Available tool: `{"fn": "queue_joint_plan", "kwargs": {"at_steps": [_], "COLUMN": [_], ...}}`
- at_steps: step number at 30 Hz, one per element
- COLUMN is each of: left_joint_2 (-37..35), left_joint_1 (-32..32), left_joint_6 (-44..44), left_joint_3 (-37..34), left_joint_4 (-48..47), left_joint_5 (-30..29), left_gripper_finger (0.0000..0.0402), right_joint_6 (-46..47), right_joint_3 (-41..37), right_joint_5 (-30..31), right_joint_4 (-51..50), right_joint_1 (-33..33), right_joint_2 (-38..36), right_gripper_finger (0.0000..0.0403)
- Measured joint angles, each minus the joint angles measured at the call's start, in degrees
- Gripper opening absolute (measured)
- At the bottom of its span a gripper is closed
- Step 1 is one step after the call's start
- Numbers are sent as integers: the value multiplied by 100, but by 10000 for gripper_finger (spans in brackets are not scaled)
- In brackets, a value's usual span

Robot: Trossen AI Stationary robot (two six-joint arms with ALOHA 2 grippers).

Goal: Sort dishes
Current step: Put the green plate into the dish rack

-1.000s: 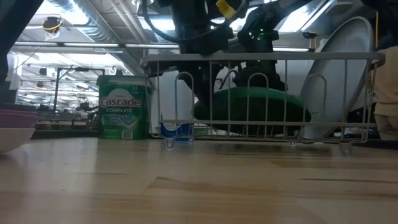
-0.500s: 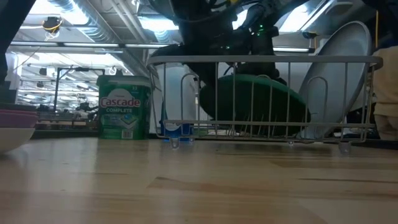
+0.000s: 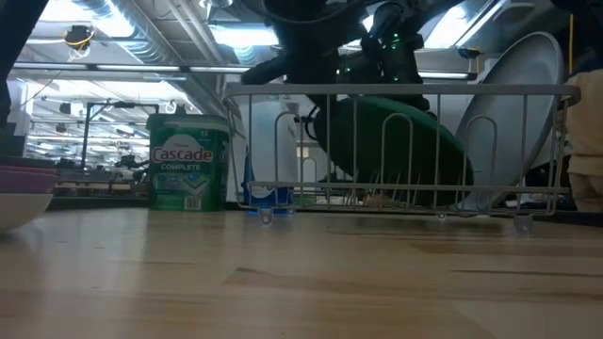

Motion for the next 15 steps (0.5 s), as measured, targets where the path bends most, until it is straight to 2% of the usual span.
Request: {"fn": "queue_joint_plan", "kwargs": {"at_steps": [8,15], "left_joint_2": [-100,-103], "left_joint_1": [30,167], "left_joint_6": [48,66], "left_joint_3": [0,0], "left_joint_4": [667,1190], "left_joint_5": [-463,-692], "left_gripper_finger": [3,3], "right_joint_6": [-111,-123], "right_joint_3": [569,1142], "right_joint_5": [291,291], "right_joint_4": [-302,-533], "right_joint_1": [4,6], "right_joint_2": [2,2], "right_gripper_finger": [147,147]}}
